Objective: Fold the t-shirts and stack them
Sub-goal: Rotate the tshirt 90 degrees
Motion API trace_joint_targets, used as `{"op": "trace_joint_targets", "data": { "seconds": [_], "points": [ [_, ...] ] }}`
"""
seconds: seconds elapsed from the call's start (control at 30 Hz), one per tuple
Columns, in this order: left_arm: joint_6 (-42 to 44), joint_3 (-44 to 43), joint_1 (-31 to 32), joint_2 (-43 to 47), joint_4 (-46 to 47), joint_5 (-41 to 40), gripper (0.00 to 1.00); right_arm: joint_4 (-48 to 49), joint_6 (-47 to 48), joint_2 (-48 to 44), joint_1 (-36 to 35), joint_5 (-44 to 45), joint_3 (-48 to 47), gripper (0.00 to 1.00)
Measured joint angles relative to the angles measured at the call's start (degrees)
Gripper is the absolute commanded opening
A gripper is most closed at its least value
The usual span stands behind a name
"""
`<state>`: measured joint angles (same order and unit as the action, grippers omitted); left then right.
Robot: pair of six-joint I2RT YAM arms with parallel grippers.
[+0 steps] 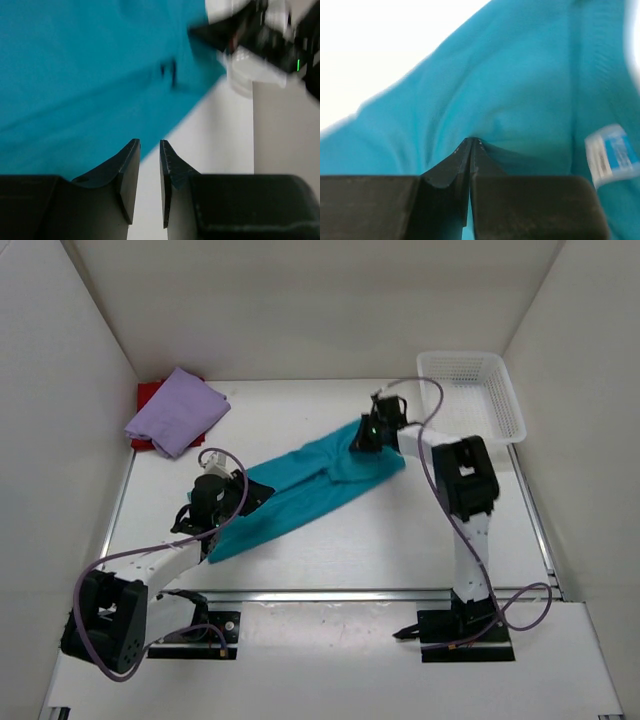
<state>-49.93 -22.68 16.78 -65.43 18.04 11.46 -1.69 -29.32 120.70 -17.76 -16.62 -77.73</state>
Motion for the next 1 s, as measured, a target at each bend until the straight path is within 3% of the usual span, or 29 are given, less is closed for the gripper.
{"op": "trace_joint_targets", "data": {
  "seconds": [0.17, 0.23, 0.4, 0.6, 0.77, 0.9, 0.97, 1.0],
  "points": [
    [1.4, 3.0, 0.1, 3.2, -3.0, 1.7, 0.35, -15.9, 2.3, 29.9, -1.7, -2.1, -50.8, 0.0],
    [1.9, 3.2, -0.1, 3.9, -4.0, 2.1, 0.35, -19.0, 1.9, 37.6, -1.6, -3.7, -65.6, 0.0],
    [3.3, 3.6, 0.3, 6.8, -7.0, 2.1, 0.35, -29.3, 4.7, 34.4, -2.1, -3.5, -65.8, 0.0],
    [4.1, 4.2, 0.5, 8.3, -8.5, 2.2, 0.36, -42.4, 11.6, 21.9, -3.4, 0.5, -71.1, 0.0],
    [5.7, 4.2, -3.5, 9.9, -10.6, 4.4, 0.36, -50.1, 15.9, 10.0, -10.2, 6.3, -73.7, 0.0],
    [7.3, 4.3, -8.6, 12.2, -12.3, 5.7, 0.38, -52.1, 18.7, 3.7, -22.5, 14.1, -63.4, 0.0],
    [7.5, 4.6, -8.6, 13.1, -12.5, 6.1, 0.38, -48.1, 19.1, -1.1, -25.3, 16.3, -49.5, 0.0],
    [7.6, 4.8, -8.7, 13.4, -12.5, 6.5, 0.38, -44.4, 19.1, -5.9, -26.1, 16.6, -38.1, 0.01]
  ]
}}
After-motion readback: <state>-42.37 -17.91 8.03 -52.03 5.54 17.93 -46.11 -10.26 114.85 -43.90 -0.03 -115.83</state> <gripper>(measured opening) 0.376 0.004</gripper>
